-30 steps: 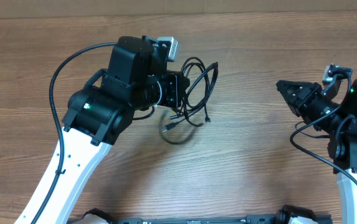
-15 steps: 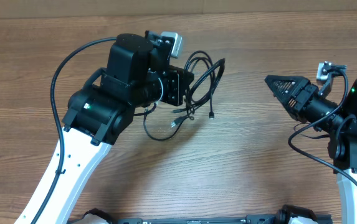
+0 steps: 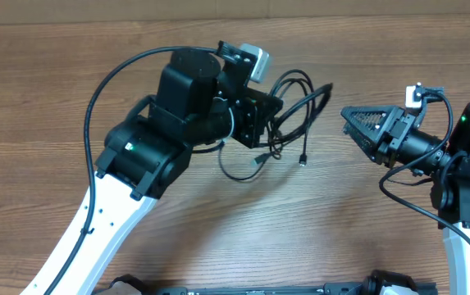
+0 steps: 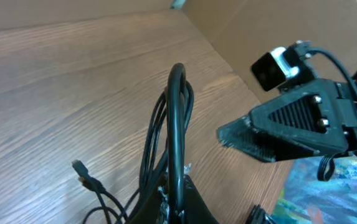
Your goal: Untangle cables
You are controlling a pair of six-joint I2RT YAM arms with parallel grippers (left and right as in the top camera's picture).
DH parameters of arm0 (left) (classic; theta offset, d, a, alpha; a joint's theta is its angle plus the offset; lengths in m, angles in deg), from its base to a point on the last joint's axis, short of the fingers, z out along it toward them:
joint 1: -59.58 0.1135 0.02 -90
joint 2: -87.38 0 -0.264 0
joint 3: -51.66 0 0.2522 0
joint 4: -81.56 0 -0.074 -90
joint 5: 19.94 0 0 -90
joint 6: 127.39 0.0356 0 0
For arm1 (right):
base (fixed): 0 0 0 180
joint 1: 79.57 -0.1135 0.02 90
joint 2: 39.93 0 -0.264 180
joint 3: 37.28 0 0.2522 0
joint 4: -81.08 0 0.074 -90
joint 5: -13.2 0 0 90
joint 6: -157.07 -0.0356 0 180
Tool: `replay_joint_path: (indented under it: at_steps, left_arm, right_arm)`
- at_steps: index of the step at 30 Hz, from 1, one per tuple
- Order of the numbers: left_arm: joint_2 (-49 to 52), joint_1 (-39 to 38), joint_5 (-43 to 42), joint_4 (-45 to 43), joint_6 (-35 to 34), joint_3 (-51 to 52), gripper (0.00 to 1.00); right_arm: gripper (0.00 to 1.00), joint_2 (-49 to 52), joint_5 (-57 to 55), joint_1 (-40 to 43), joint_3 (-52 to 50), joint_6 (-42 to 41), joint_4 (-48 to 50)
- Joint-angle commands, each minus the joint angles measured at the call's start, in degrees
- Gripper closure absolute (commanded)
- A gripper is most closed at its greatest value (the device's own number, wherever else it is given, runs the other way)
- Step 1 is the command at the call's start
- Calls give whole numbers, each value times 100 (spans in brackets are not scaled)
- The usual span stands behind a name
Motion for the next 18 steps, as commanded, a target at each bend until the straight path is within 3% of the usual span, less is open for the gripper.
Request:
replay_joint_path:
  at_steps: [1,6,18]
  left_arm:
    - [26,-114,15,-140,127,-122,96]
    - [127,-291,17,-358,127,-122,96]
    - [426,-710,-44,-732,-7,-122,96]
  right_arm:
    - [37,-26,118,-131,37,-348,35]
    - [31,-26,116,-337,37,-348,131]
    - [30,-26,-50,-511,37,-345,142]
